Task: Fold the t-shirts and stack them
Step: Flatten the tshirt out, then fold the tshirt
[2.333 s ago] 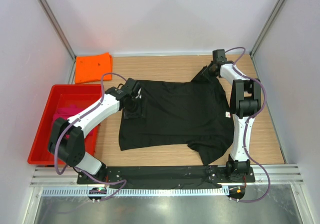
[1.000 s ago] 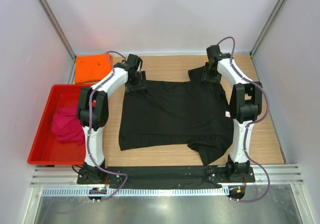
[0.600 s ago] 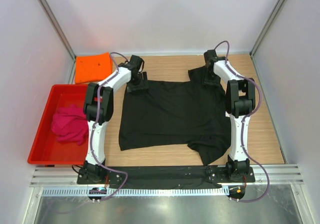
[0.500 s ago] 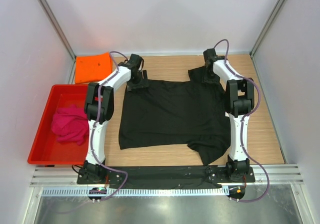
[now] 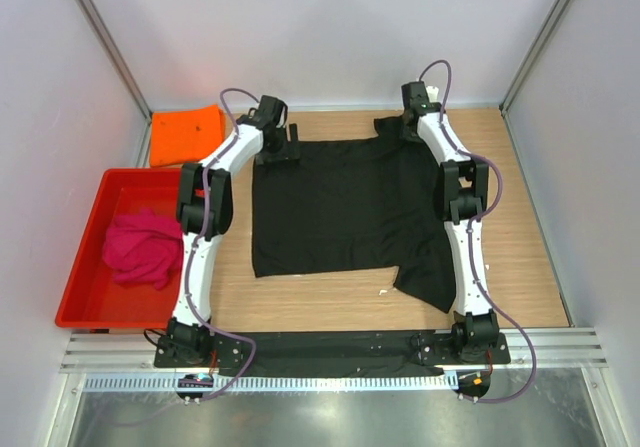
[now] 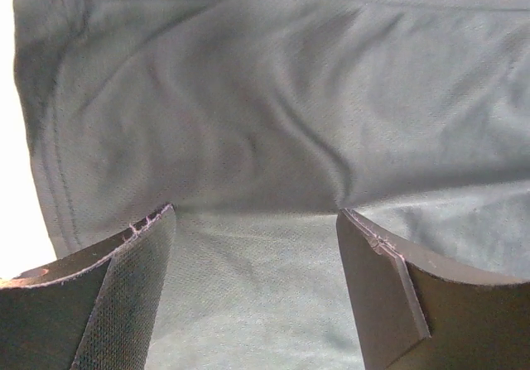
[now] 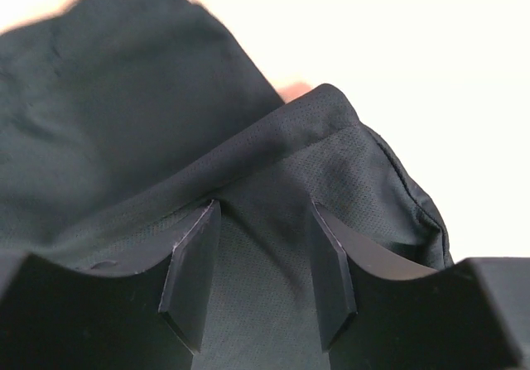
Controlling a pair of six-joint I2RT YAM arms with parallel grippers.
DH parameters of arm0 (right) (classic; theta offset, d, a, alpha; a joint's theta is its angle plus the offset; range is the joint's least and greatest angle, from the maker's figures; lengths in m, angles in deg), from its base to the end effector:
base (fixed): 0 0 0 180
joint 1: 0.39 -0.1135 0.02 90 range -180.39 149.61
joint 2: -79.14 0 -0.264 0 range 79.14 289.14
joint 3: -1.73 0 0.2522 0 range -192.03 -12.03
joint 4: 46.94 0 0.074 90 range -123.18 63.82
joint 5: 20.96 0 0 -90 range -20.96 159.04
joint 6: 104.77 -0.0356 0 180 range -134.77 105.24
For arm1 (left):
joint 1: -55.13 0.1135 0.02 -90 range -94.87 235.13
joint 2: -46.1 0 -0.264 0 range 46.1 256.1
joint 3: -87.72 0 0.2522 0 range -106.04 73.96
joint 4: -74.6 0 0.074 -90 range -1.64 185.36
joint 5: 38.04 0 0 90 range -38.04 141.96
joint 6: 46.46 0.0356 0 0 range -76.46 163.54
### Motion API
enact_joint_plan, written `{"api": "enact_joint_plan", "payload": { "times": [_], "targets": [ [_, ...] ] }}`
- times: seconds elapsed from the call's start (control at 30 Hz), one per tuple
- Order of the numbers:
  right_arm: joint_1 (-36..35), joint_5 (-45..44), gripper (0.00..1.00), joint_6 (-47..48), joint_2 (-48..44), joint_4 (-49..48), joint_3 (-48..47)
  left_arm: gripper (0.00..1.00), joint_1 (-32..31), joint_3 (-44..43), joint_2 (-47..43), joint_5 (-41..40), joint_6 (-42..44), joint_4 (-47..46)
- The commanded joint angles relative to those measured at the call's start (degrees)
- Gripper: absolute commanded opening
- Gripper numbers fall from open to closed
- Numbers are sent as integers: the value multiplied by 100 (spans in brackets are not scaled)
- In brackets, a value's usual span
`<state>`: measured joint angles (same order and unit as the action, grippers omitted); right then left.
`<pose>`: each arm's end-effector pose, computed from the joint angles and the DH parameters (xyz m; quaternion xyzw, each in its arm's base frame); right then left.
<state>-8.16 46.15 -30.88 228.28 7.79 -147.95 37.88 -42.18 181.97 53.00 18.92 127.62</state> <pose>0.5580 0.0622 0.1647 0.1287 0.9257 -0.1224 0.3339 0.4933 -0.1539 0.1772 -0.0595 0.9617 -0.1037 0.2465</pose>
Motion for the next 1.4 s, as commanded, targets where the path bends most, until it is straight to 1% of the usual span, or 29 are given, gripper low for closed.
{"api": "enact_joint_plan", "payload": {
  "times": [0.0,0.03,0.07,0.2,0.27,0.3,0.37,0.47,0.5,0.57,0.6,0.63,0.7,0.73,0.77,0.8,0.83,0.87,0.9,0.93,0.97,1.03,1.1,1.17,1.2,1.27,1.3,1.37],
  "targets": [
    [-5,118,53,144,177,-37,-487,80,38,-602,36,-253,344,-69],
    [-14,171,59,135,64,-10,-549,80,38,-699,1,-305,327,-51],
    [-31,163,61,144,-25,-19,-532,80,29,-735,-86,-332,318,-59],
    [-40,-13,66,162,-560,130,-453,80,29,-735,-402,-298,160,-77],
    [-14,-57,72,-83,-1086,253,-226,80,21,-656,-613,-236,2,-42],
    [-14,-83,72,-84,-1089,358,-207,80,21,-578,-693,-227,1,-24],
    [12,-31,75,-391,-1334,665,-251,80,-23,-376,-877,-139,-112,-33],
    [12,136,76,-698,-1554,1394,-208,77,-129,256,-1282,-139,-113,54],
    [12,284,76,-769,-1642,1544,-94,77,-172,615,-1413,-139,-96,90],
    [4,452,75,-910,-2071,1809,590,75,-296,1082,-1808,-130,-130,151],
    [4,583,75,-954,-2256,1827,923,74,-331,1624,-1967,79,-183,143],
    [12,689,75,-989,-2745,1766,1658,73,-435,1882,-2308,72,-183,125],
    [4,935,74,-1051,-3240,1590,2469,73,-559,2444,-2635,2,-236,90],
    [12,1206,73,-1077,-3799,1389,3248,73,-638,2934,-2819,10,-297,81],
    [4,1304,72,-1104,-4048,1300,3639,73,-665,3217,-3117,37,-358,55],
    [4,1462,66,-1113,-4338,1108,4382,71,-709,3464,-3302,63,-516,20],
    [4,1724,64,-1113,-4584,1028,4738,71,-726,3701,-3461,107,-587,-24],
    [12,1858,61,-1121,-5039,983,5072,70,-744,4191,-3610,142,-657,-68],
    [4,1894,56,-1182,-5227,983,5362,70,-762,4387,-3908,160,-728,-112],
    [4,1929,56,-1218,-5420,992,5905,70,-797,4607,-4050,151,-833,-121],
    [4,2060,56,-1244,-5805,1009,6162,70,-806,4922,-4199,160,-912,-112],
    [12,2044,56,-1367,-6176,1123,6776,70,-806,5231,-4577,151,-1096,10],
    [21,1956,55,-1464,-6667,1255,7104,69,-806,5538,-4841,90,-1483,325],
    [56,1912,55,-1631,-6950,1299,7526,69,-814,5803,-5035,81,-1842,424],
    [82,1903,54,-1675,-7177,1282,7771,69,-806,6074,-5271,81,-1966,398],
    [301,1894,51,-1780,-7311,1343,7957,69,-806,6339,-5474,98,-2081,266],
    [424,1938,47,-1815,-7399,1361,8106,68,-797,6479,-5545,37,-2160,214],
    [705,2096,44,-1824,-7469,1343,8221,67,-744,6533,-5659,28,-2178,265]
  ]
}}
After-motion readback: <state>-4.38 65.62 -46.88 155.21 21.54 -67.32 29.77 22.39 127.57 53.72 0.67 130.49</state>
